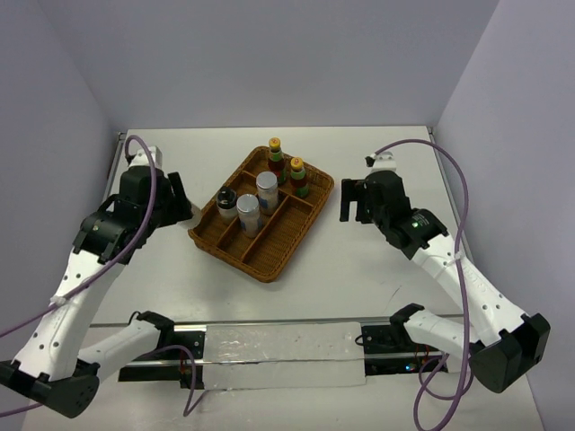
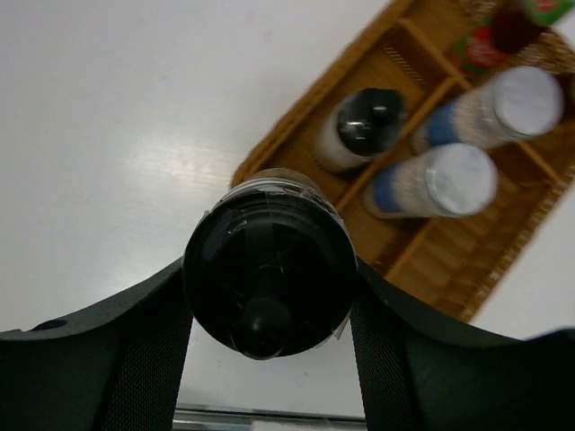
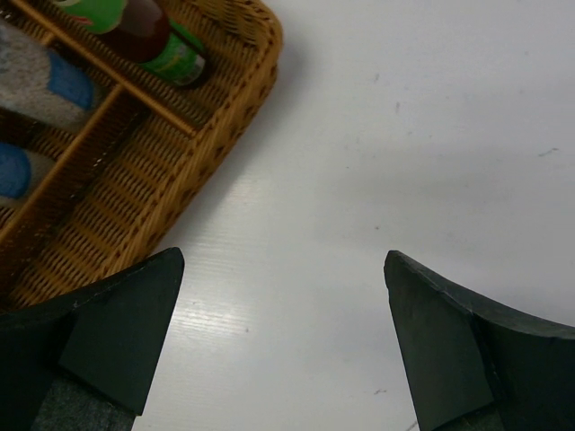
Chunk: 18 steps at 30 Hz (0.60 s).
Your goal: Organize the condiment bottles
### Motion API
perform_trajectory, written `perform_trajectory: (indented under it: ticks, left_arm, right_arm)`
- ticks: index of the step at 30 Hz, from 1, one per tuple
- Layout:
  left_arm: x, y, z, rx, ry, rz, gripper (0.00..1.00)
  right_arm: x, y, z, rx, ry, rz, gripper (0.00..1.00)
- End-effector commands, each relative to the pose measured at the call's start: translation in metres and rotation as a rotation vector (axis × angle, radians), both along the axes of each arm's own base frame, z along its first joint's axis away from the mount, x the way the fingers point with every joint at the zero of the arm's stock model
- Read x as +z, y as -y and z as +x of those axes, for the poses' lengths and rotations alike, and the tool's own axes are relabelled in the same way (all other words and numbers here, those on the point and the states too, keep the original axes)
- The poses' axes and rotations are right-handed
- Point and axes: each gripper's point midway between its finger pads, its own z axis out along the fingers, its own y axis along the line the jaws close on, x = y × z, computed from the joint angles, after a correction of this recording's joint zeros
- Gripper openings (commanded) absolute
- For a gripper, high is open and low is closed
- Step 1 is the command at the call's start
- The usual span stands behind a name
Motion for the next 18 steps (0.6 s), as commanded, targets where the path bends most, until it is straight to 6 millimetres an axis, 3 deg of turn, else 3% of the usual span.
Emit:
perform_trajectory:
  ticks: [1,8,12,18]
  left_arm:
    - [0.052,0.050,-0.012,-0.308,0.114,-0.082,0.10]
    - [0.064,0.122,-0.019,-0.511,0.119,-0.117,0.10]
    - [0.081,0.169,-0.022,-0.612,0.166,-0.144,0.10]
    - [0.083,0.210,-0.015,-0.686,0.167,-0.150,0.10]
  right_arm:
    - [0.024,0.034,0.000,-0.121,0.048,-0.029,1.00]
    - [0.034,0.054,-0.011,-0.179,0.081,-0.029,1.00]
    - [0.037,0.063,-0.017,-0.205,0.087,-0.044,1.00]
    - [0.039,0.073,-0.024,-0.240,0.097,-0.061,1.00]
